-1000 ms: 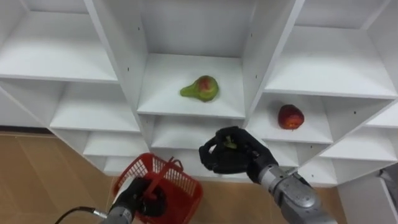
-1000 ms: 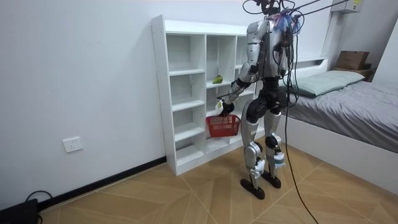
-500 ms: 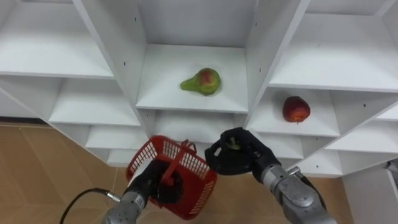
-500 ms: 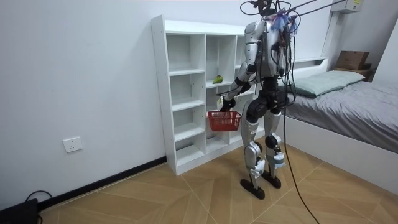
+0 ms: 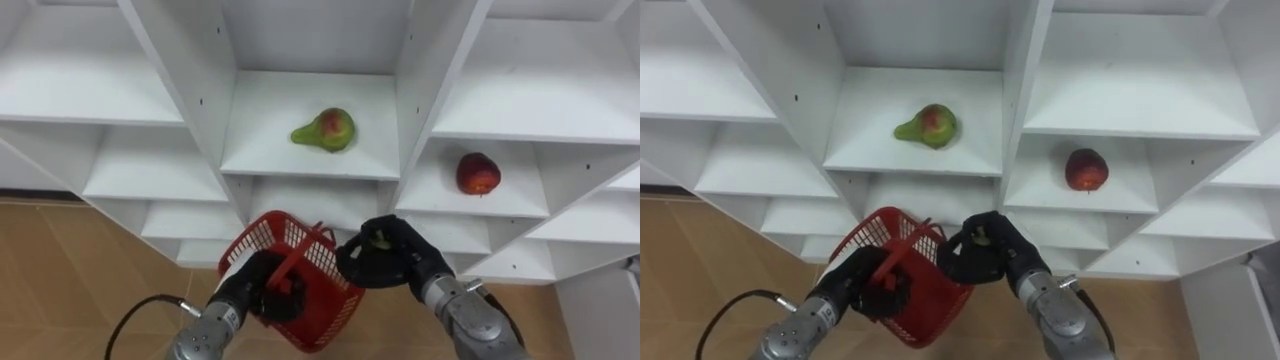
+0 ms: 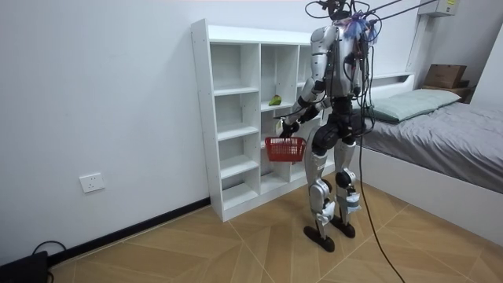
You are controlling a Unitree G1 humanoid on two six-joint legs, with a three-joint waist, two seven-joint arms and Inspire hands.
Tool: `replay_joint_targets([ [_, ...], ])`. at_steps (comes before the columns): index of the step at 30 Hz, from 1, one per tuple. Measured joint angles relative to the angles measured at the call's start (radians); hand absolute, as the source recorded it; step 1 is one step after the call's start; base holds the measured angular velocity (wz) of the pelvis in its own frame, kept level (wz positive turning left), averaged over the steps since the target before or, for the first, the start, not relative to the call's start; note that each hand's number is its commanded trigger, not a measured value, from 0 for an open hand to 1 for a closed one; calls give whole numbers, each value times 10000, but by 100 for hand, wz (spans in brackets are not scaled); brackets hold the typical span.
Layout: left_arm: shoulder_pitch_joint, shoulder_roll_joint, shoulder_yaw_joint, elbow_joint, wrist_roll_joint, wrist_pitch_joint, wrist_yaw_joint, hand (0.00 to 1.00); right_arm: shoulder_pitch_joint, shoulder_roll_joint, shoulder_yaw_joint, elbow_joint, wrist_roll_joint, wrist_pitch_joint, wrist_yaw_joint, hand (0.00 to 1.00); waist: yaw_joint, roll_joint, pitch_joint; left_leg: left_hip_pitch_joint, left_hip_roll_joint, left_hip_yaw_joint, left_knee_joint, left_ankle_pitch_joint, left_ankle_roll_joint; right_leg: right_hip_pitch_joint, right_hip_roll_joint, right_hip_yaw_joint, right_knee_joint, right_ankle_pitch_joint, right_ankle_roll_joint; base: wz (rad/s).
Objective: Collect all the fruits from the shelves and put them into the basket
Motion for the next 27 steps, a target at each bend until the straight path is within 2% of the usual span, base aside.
replay_joint_targets([
  [4,-9,-218,-81,-98,-1,-12,-6,100,-110,152,-7,309,103,4,-81,100,11,92,9,-21,-7,2,0,0,0,-3,-3,-33,0,4,-1,0],
  [9,-18,-340,-255,-248,-90,-14,-107,100,-232,253,26,344,172,5,-82,100,16,135,5,-22,-5,-3,7,0,0,-1,-3,-26,7,5,-3,0],
  [14,-23,-349,-455,-203,-790,-14,-174,100,-320,327,178,407,871,5,-173,100,10,165,22,0,-7,-47,4,0,0,21,-16,-108,7,5,-3,0],
  [21,-18,-329,-589,-178,-784,7,-280,100,-396,378,378,600,1287,26,-418,100,14,173,35,-1,-8,-47,-4,0,0,24,-22,-138,6,5,-2,0],
  [27,-18,-342,-794,-176,-787,45,-295,100,-409,367,371,607,1305,30,-435,100,-4,231,128,-25,-9,4,-11,0,1,5,-25,-147,5,6,-1,0],
])
